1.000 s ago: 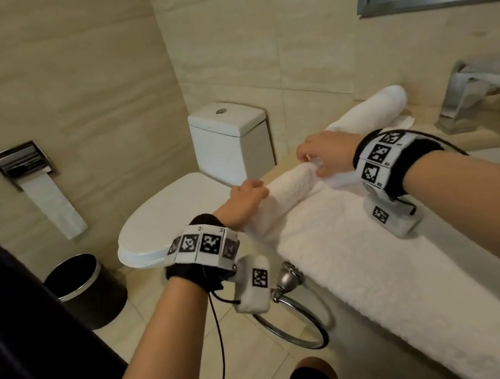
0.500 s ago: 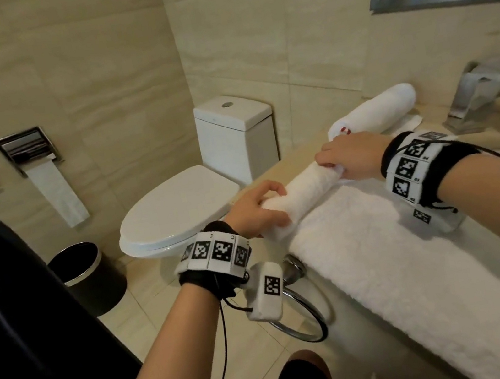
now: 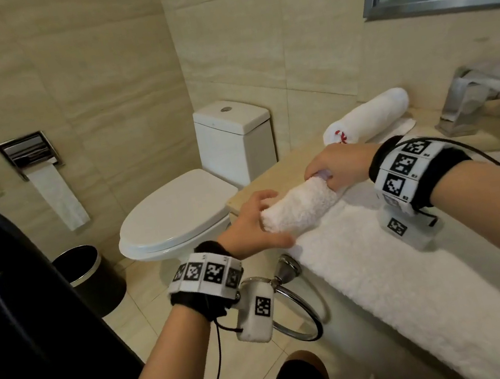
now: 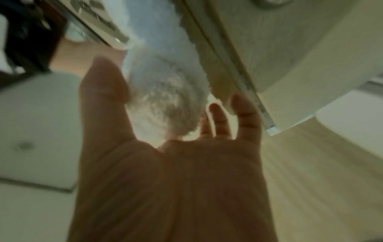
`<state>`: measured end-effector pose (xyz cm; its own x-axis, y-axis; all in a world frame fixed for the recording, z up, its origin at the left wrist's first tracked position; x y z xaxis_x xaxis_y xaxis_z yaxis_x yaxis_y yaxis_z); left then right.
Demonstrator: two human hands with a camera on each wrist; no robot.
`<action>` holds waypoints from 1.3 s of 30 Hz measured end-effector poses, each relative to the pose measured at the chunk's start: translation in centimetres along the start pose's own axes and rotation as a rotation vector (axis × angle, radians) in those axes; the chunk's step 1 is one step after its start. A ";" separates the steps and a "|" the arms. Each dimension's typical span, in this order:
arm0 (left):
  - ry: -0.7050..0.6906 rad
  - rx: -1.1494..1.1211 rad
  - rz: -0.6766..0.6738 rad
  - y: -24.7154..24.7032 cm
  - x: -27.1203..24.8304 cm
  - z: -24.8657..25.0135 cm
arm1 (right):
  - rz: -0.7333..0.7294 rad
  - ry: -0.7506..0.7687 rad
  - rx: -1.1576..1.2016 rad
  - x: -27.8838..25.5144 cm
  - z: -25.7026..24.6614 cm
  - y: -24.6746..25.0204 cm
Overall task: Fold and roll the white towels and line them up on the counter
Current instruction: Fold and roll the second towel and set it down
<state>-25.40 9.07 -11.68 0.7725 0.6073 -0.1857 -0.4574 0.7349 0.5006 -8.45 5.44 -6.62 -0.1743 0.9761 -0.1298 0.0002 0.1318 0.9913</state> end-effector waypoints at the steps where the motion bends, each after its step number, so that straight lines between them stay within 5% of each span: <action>1: 0.040 -0.081 -0.021 -0.1 -0.2 -0.5 | -0.001 -0.005 0.007 0.0 0.0 -0.1; 4: 0.089 -0.188 0.002 -0.5 -0.6 -1.3 | -0.014 -0.017 0.015 0.1 -0.3 -0.4; 9: -0.019 -0.232 0.126 -1.4 -0.8 -1.1 | 0.048 -0.040 0.081 -1.0 0.0 -0.7; 15: -0.182 -0.081 0.319 -2.6 -1.6 -0.4 | 0.141 -0.072 0.151 -2.9 0.1 -0.7; 21: -0.166 0.036 0.403 -3.2 -2.5 -0.2 | 0.107 -0.117 0.246 -4.9 0.9 -1.3; 26: -0.196 0.200 0.310 -3.9 -3.7 -0.4 | 0.089 -0.209 0.414 -7.1 1.4 -0.6; 32: -0.283 0.013 0.237 -5.0 -4.8 1.1 | 0.081 -0.254 0.469 -9.2 1.9 -0.7; 39: -0.344 0.142 0.221 -6.6 -4.9 1.9 | 0.379 -0.405 0.770 -11.0 3.9 1.9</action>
<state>-25.30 0.70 -12.43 0.7758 0.5916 0.2195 -0.5814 0.5352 0.6128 -2.69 -4.36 -3.41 0.3253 0.9439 0.0562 0.6615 -0.2697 0.6997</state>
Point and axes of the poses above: each hand's wrist, its own x-axis towards the middle knuckle, its own y-axis out of the back of the hand, z = x × y, the point moved 5 cm from there along x, towards the middle knuckle, and after that the axes turned 10 degrees about y, right-handed, at the moved point
